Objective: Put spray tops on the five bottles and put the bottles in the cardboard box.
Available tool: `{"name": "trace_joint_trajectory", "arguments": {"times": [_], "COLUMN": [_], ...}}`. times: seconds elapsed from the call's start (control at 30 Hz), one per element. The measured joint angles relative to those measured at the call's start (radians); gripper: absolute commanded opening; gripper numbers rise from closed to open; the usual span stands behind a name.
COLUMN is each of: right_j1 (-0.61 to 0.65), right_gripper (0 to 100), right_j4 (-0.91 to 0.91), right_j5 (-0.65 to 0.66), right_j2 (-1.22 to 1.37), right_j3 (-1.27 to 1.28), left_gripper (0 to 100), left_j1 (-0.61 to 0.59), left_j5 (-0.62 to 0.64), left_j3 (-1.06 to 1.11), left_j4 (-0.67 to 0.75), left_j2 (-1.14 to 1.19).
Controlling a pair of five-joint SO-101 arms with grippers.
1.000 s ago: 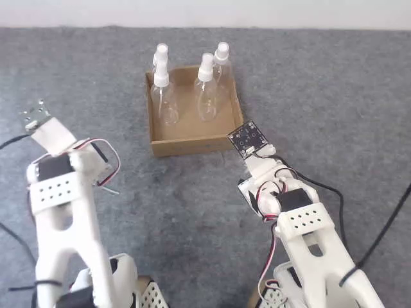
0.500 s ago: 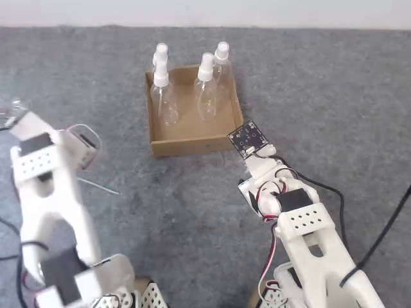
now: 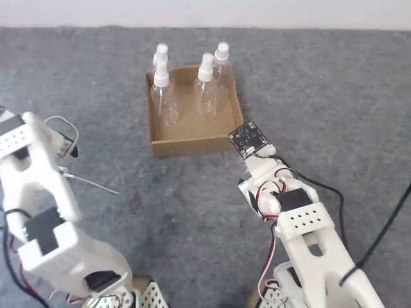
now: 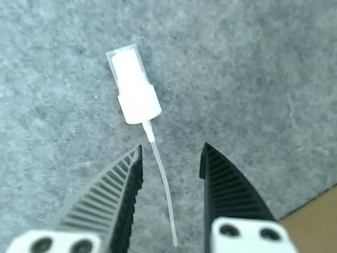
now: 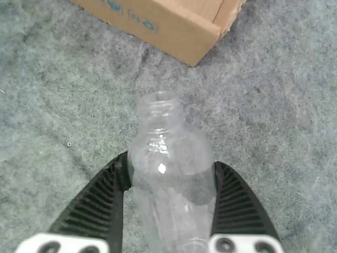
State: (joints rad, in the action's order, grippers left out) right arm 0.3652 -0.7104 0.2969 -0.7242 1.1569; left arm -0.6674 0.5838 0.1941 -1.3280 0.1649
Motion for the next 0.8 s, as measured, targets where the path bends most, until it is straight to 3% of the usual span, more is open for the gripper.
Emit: {"name": "trace_joint_trajectory", "arguments": {"times": [0.23,0.5,0.8], "right_j1": [0.000,0.000,0.000], "right_gripper": [7.6,7.6,7.6], "right_j4": [0.000,0.000,0.000], "right_j5": [0.000,0.000,0.000], "right_j2": [0.000,0.000,0.000], "right_j3": [0.000,0.000,0.000], "left_gripper": [31,32,32], "left_j1": [-0.080,-0.169,-0.170], "left_j5": [0.000,0.000,0.000], "left_j3": [-0.020,-0.020,-0.029], "left_j4": [-0.009,-0.009,0.095], "left_j2": [0.012,0.018,0.235]}}
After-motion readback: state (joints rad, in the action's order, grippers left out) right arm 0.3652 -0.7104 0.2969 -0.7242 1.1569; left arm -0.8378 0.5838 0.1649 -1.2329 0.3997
